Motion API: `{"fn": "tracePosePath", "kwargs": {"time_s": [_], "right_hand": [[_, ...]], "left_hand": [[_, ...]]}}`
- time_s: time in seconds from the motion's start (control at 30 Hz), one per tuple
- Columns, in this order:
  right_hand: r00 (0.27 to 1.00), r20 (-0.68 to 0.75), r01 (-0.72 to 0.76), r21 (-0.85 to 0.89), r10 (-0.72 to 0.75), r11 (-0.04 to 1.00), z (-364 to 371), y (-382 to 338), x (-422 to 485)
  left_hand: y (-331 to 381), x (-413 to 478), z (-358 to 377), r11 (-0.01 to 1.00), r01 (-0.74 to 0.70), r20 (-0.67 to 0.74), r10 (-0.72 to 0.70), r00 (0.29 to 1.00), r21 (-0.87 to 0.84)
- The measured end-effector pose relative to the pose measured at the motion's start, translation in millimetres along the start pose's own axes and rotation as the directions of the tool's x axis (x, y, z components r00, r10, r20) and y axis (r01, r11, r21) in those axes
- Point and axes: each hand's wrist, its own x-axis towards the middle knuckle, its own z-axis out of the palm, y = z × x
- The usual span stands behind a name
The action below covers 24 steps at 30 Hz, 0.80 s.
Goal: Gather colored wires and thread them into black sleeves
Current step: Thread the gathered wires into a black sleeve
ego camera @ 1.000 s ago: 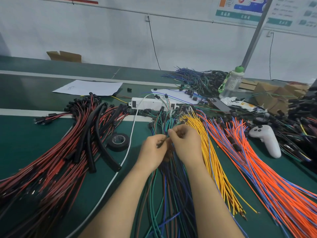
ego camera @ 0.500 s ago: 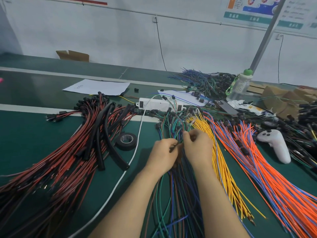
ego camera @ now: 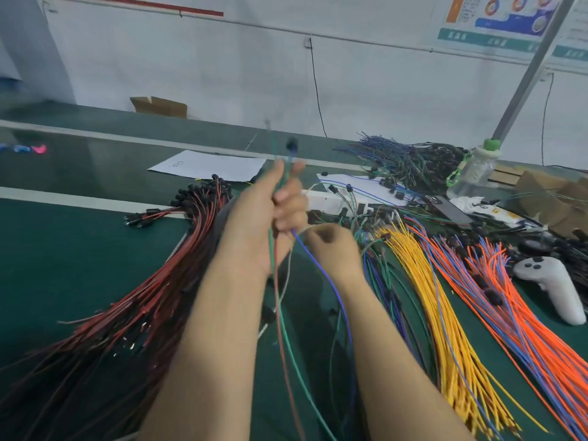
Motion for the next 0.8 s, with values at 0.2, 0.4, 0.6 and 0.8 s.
{"fn": "tracePosePath", "kwargs": {"time_s": [0.2,0.4,0.6,0.8], "right_hand": [[0.957,0.23,-0.042,-0.495,0.177,0.868,71.1,-32.5,10.2],[0.922,0.235,-0.154,-0.509,0.309,0.847,96.4,-39.1,23.0],[0.955,-0.036,-0.276,0.262,0.296,0.925,59.1,-38.7,42.0],[0.987,-0.075,-0.016,0.838,0.145,0.546,-67.6,-67.0,48.2]], "left_hand": [[63.3,-33.0,15.4,0.991,-0.101,0.14,0.113,0.984,-0.09],[74.4,-32.6,10.2,0.985,-0.103,0.1,0.117,0.988,-0.135],[60.0,-17.6,-5.1,0.96,-0.151,-0.112,0.181,0.977,0.236],[21.6,11.6,-13.6,0.364,-0.09,-0.078,0.42,0.904,0.927]]}}
